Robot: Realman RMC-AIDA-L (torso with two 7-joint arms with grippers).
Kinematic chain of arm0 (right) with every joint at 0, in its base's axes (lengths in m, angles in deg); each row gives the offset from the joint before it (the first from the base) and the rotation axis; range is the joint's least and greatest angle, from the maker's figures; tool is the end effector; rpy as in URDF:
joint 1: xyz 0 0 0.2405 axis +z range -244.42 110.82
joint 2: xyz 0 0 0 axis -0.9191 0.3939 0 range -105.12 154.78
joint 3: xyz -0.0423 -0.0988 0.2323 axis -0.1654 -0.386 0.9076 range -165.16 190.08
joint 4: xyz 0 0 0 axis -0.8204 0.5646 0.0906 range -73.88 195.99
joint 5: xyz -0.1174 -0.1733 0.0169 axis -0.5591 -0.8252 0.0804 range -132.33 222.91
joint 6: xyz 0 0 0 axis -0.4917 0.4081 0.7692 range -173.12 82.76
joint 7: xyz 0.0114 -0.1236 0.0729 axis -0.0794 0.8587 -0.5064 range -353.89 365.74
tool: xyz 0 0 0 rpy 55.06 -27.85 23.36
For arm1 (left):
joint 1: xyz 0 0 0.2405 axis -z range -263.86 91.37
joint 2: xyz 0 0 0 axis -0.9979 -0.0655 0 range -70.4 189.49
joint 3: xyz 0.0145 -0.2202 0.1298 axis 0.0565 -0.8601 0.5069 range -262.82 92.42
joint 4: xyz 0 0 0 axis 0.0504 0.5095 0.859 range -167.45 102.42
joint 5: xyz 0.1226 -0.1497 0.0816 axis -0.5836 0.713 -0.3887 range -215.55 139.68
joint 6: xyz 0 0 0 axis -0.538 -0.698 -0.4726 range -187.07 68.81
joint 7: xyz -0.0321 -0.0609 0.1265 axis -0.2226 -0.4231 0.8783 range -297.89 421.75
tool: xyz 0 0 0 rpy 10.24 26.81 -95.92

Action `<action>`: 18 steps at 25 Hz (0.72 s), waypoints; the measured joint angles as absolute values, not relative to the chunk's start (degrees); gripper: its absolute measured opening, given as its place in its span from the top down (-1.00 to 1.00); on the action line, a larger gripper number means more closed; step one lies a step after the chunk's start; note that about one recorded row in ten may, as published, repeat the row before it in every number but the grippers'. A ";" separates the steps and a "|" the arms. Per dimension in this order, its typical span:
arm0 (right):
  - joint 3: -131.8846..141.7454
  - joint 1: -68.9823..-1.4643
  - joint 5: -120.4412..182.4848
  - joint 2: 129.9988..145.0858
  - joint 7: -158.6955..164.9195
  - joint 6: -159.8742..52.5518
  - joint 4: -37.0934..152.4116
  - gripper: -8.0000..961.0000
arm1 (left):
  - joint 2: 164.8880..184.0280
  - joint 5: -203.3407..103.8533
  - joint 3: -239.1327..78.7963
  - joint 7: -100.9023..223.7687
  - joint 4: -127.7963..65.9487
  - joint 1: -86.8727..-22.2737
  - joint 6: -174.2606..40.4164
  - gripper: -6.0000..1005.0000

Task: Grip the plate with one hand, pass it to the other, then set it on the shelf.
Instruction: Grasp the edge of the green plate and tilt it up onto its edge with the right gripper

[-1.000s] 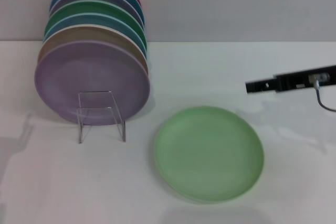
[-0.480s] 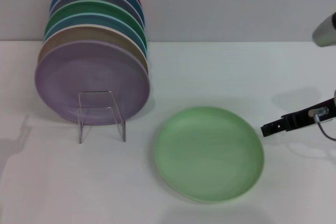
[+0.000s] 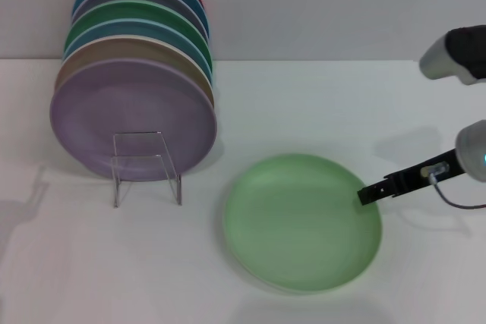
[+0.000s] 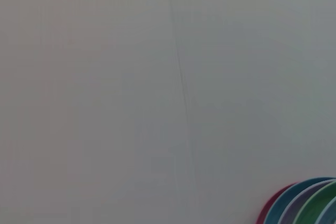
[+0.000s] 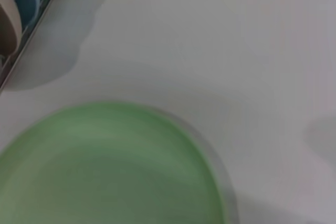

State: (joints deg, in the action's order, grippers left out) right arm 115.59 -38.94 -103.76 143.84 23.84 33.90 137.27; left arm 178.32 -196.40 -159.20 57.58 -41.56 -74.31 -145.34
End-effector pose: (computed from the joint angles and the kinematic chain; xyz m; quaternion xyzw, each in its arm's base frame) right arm 0.2225 0.3583 0.0100 -0.8288 0.4888 -0.0965 0.2544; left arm -0.3536 0.2532 0.0272 -0.6489 -0.1308 -0.3136 0.6807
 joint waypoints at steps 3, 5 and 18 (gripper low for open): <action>114.23 -37.54 -103.71 143.84 23.91 31.96 134.86 -0.75 | 178.34 -196.40 -159.20 57.59 -41.56 -74.23 -145.35 -0.57; 114.18 -37.09 -103.65 143.84 23.94 31.56 134.17 -0.75 | 178.35 -196.40 -159.20 57.59 -41.56 -74.22 -145.36 -0.56; 113.41 -32.63 -102.19 143.71 24.92 28.67 126.19 -0.75 | 178.34 -196.41 -159.56 57.74 -41.52 -74.02 -144.99 -0.56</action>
